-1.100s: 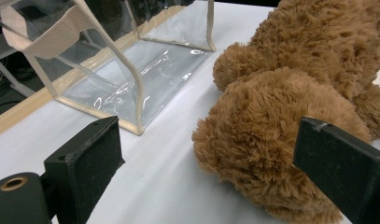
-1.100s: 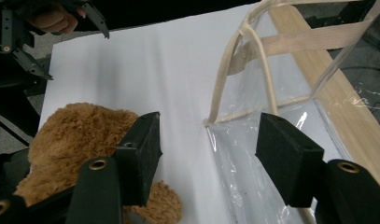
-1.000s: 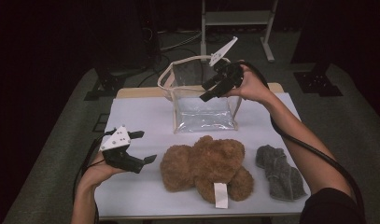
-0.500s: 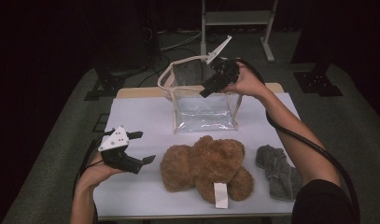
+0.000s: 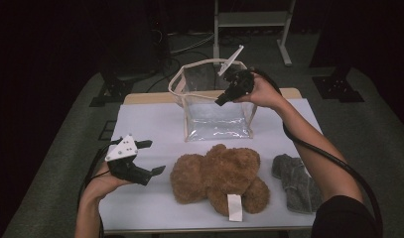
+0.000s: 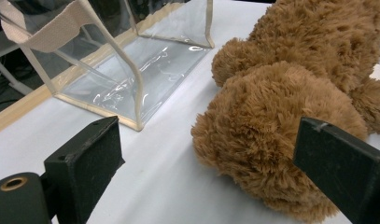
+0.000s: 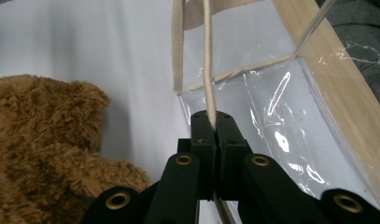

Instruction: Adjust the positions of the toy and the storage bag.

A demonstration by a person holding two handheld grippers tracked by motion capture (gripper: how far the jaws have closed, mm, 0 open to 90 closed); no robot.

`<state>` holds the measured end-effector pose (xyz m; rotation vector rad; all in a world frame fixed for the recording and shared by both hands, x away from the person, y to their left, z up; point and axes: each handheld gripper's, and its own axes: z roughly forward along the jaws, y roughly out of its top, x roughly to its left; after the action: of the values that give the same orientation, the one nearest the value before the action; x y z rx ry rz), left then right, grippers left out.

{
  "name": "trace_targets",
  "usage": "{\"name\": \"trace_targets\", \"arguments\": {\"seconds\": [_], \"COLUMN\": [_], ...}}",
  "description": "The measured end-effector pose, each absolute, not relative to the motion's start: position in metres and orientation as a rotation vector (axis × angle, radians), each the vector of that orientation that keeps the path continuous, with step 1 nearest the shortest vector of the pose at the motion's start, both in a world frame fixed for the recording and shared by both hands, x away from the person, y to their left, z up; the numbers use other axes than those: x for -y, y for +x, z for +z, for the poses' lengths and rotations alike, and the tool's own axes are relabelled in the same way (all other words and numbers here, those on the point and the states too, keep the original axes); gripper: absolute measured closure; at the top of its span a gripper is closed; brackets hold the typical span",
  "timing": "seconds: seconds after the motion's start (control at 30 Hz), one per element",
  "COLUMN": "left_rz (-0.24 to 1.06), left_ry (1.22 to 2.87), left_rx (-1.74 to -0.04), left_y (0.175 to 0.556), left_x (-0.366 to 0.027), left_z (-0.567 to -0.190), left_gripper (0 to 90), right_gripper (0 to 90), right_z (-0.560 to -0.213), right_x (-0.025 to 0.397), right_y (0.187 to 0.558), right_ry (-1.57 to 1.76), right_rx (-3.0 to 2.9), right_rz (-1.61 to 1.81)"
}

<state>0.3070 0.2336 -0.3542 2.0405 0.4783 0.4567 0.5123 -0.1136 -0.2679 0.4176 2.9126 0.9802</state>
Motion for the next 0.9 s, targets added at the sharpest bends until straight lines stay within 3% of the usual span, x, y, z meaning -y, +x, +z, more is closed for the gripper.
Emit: {"name": "trace_targets", "arguments": {"seconds": [0.9], "left_rz": [0.467], "left_ry": [2.038], "left_rx": [-0.47], "left_y": [0.304], "left_x": [-0.238], "left_z": [-0.351], "left_gripper": [7.3], "right_gripper": [87.0], "right_z": [-0.265], "right_x": [0.116], "right_y": [0.444], "right_ry": [0.347], "right_rx": [-2.938], "right_rz": [1.038]}}
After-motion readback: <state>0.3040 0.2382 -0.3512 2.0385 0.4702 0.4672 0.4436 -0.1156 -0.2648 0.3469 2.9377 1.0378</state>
